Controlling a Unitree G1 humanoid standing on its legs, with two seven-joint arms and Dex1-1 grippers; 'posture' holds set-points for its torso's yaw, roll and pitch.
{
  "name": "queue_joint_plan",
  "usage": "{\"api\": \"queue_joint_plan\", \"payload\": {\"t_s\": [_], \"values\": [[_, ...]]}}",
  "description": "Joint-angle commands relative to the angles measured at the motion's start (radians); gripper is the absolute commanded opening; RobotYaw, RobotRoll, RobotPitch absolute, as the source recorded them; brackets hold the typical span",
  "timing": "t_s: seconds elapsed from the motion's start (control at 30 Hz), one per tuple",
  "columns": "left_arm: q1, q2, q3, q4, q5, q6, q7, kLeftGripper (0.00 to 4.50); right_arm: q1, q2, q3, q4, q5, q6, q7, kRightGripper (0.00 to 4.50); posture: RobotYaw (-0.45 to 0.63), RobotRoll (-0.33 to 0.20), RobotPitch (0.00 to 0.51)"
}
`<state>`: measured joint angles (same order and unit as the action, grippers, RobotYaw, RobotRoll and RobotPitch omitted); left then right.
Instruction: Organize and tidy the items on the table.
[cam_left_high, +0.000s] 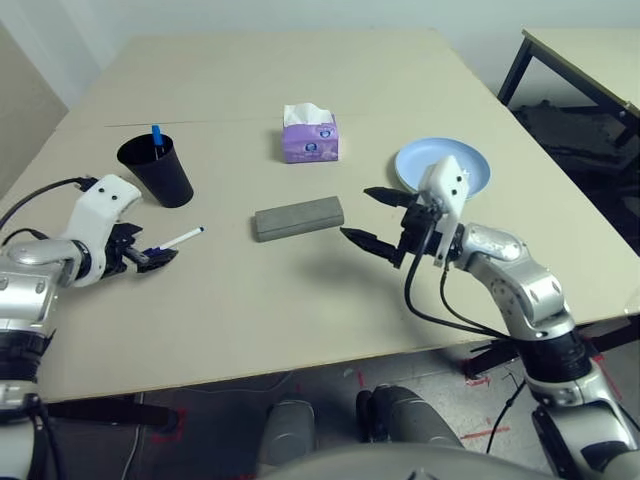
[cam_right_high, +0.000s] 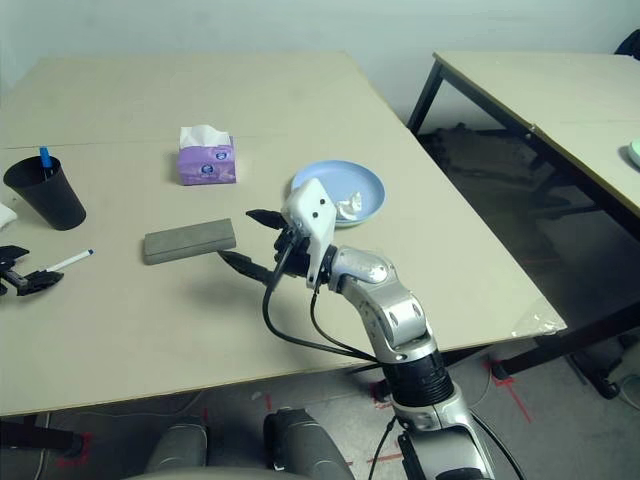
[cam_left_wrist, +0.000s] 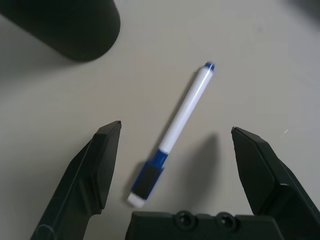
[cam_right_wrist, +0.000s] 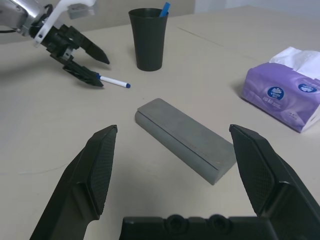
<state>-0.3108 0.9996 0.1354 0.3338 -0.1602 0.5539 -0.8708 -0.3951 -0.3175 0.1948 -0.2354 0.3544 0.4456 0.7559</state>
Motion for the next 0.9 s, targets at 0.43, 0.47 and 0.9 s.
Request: {"api": "queue_joint_plan", "payload": {"t_s": [0.43,0.47,0.9], "values": [[-0.075,-0.033,-0.031,0.103,-0.021,0.136,-0.058,4.48,0.004,0.001,0.005,-0.035,0.009,0.008,-0.01,4.5,0.02,0.0,0.087],[-0.075,-0.035,-0.028,0.102,-0.022,0.139,-0.058,4.48,0.004,0.001,0.005,-0.035,0.009,0.007,-0.01,4.5,0.02,0.0,0.087],[-0.085,-0.037,-0.042,0.144,-0.018,0.137,-0.052,2.78,0.003,0.005,0.001,-0.045,0.022,0.017,-0.011,4.5,0.03,0.0,0.09]]}}
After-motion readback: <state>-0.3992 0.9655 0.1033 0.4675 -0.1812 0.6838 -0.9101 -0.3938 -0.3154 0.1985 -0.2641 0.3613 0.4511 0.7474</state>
